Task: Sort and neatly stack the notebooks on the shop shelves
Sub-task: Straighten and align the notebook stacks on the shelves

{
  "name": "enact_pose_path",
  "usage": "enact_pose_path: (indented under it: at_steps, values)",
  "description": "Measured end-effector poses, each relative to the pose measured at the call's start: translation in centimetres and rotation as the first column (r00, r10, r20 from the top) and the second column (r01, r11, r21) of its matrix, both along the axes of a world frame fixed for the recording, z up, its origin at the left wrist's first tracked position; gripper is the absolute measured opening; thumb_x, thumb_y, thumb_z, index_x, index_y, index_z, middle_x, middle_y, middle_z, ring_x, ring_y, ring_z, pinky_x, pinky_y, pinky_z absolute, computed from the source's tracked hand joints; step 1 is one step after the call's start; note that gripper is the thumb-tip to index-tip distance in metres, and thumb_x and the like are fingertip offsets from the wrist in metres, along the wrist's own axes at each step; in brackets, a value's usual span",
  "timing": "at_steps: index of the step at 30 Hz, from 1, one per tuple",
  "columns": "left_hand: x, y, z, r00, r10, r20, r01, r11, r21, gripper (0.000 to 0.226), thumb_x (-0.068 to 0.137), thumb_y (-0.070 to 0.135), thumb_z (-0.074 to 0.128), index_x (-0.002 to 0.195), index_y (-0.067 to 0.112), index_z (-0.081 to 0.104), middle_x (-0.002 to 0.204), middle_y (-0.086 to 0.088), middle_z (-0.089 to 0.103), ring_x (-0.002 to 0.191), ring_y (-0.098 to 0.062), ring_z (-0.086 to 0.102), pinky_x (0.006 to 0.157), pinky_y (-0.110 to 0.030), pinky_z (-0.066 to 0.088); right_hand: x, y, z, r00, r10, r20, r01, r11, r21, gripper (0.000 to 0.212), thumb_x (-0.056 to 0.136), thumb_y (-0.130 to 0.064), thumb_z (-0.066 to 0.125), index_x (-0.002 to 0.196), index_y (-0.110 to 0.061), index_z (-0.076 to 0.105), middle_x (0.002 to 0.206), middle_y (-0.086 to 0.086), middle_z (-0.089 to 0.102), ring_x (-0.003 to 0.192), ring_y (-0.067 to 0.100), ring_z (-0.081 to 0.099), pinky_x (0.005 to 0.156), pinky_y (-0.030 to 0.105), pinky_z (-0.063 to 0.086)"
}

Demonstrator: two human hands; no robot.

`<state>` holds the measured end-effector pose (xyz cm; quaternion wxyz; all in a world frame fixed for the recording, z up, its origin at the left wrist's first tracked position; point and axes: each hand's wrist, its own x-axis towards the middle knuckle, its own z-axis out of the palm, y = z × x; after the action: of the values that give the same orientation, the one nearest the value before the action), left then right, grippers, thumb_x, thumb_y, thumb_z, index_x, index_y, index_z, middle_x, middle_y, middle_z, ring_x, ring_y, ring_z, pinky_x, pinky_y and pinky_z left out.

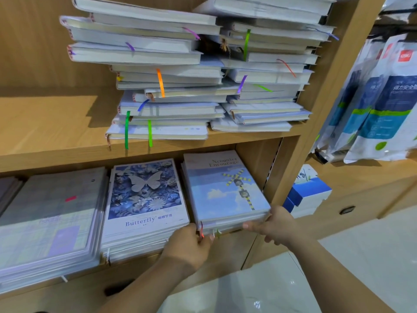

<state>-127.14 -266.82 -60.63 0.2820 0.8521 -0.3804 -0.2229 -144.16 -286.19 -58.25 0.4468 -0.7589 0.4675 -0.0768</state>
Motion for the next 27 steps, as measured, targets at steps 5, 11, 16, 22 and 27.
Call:
enact_pose_path:
  at_steps: [5,11,16,22,27]
  values:
    - [-0.4,-0.9,-0.7,0.997,0.038,0.067,-0.036,0.999,-0.018,0.037,0.1,0.053,0.051,0.08,0.022,0.044,0.083,-0.002,0.061,0.092,-0.03,0.064,0.076,-0.036,0.047,0.1,-0.7,-1.4,0.999,0.01,0.04,-0.013,0.998,0.067,0.049,0.069,-0.046,0.093,0.105,-0.023,0.068,0.083,0.004,0.074,0.061,0.02,0.07,0.051,0.028,0.051]
    - [-0.7,-2.0,-0.9,0.996,0.073,0.043,-0.073,0.997,-0.022,0.033,0.103,0.049,0.05,0.099,0.016,0.05,0.1,-0.009,0.069,0.099,-0.031,0.065,0.081,-0.036,0.049,0.2,-0.6,-2.7,0.984,-0.058,0.167,0.047,0.996,0.072,0.044,0.069,-0.033,0.095,0.105,-0.025,0.07,0.08,-0.004,0.076,0.062,0.023,0.072,0.052,0.028,0.055]
    - [-0.5,-2.6,-1.0,0.995,0.095,0.04,-0.095,0.996,0.001,0.037,0.102,0.049,0.051,0.105,0.012,0.055,0.105,-0.009,0.07,0.103,-0.031,0.065,0.084,-0.036,0.051,0.0,-0.8,-3.0,0.967,-0.123,0.224,0.131,0.991,-0.019,0.041,0.063,-0.037,0.098,0.095,-0.025,0.076,0.067,-0.007,0.072,0.05,0.015,0.065,0.047,0.025,0.051]
    - [-0.8,-3.1,-0.7,0.987,0.155,0.042,-0.155,0.988,0.013,0.035,0.104,0.05,0.047,0.097,0.015,0.05,0.1,-0.01,0.067,0.103,-0.033,0.065,0.083,-0.036,0.049,0.7,-1.1,-3.6,0.973,-0.159,0.169,0.188,0.967,-0.172,0.04,0.059,-0.058,0.092,0.068,-0.025,0.073,0.055,-0.007,0.068,0.047,0.017,0.065,0.046,0.026,0.051]
    - [-1.1,-2.9,-0.2,0.984,0.163,0.076,-0.165,0.986,0.021,0.042,0.106,0.048,0.043,0.114,0.01,0.057,0.112,-0.012,0.07,0.108,-0.032,0.065,0.087,-0.036,0.05,0.9,-1.2,-3.5,0.963,-0.171,0.207,0.204,0.968,-0.148,0.041,0.058,-0.05,0.097,0.077,-0.023,0.073,0.062,-0.003,0.072,0.053,0.017,0.068,0.047,0.028,0.054]
